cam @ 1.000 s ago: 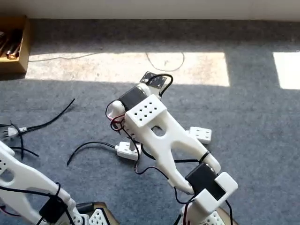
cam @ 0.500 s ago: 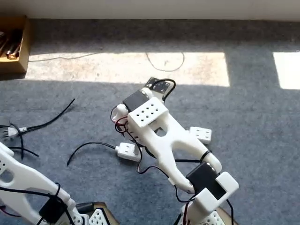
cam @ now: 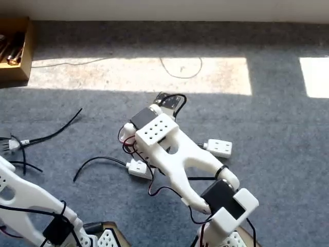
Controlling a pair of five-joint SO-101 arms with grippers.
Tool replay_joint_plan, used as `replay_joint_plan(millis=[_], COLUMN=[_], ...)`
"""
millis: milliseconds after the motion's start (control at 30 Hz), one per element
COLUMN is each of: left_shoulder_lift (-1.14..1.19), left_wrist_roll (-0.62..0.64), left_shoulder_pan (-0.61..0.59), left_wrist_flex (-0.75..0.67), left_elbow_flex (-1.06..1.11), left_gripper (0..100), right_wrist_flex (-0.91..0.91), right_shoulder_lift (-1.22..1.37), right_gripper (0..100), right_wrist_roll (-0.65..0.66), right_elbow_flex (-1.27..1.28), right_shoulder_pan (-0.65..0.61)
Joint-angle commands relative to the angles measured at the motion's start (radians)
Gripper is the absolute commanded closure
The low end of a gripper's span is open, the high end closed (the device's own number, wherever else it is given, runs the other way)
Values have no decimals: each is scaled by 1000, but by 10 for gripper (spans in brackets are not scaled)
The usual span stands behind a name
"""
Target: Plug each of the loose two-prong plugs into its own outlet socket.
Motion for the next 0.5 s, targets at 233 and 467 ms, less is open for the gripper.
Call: replay_joint_plan(millis=[233, 467], left_shoulder_lift=[-25, -25], left_wrist_roll=[3, 5], left_shoulder_pan=[-8, 10], left_wrist_flex=[9, 12], left_elbow_flex=[-39, -39], left_gripper=[529, 529], right_wrist_flex=[-157, 31], right_shoulder_lift=[125, 122], right_gripper=[993, 984], right_wrist_roll=[11, 109], right_elbow_flex=[120, -51], right_shoulder_pan=[-1, -2])
